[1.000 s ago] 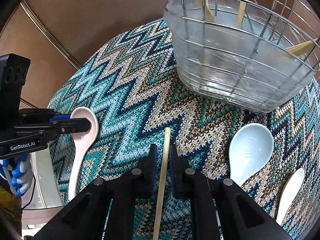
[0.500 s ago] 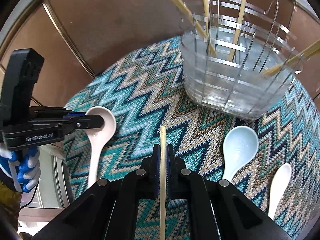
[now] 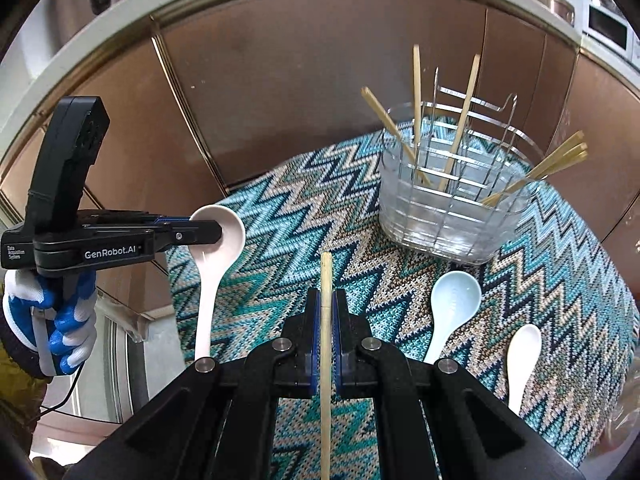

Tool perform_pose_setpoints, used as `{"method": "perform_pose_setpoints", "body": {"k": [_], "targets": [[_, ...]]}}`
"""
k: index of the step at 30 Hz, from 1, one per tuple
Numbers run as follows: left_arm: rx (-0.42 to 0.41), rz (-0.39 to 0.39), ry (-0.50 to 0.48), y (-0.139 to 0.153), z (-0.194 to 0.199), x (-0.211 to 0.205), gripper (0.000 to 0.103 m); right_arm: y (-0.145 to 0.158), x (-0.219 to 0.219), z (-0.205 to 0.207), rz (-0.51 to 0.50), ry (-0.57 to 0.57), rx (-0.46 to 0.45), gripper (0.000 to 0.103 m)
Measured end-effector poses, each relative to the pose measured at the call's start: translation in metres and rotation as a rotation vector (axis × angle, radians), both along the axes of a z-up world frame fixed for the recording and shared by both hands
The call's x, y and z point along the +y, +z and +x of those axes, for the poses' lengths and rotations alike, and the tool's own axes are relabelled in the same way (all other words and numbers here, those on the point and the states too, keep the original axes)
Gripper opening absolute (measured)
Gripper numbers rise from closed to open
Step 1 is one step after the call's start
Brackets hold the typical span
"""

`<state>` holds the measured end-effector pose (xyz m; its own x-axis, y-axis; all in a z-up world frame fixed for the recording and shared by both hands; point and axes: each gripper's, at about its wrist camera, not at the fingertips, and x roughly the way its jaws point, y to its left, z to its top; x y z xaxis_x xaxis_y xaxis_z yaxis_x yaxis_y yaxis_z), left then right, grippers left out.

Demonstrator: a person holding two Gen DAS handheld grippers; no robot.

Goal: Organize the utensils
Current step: 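Lift the pink spoon and chopstick and carry both above the holder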

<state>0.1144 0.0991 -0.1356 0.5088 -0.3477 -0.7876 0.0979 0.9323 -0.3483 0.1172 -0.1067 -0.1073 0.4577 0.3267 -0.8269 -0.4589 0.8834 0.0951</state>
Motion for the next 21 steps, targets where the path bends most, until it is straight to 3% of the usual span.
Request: {"method": "perform_pose_setpoints", "body": {"k": [21], "targets": [[-0.115,0.008,0.040,0.058,-0.040,-0.001,0.008,0.058,-0.011,-0.051,0.052,-0.020,-0.152,0.005]]}}
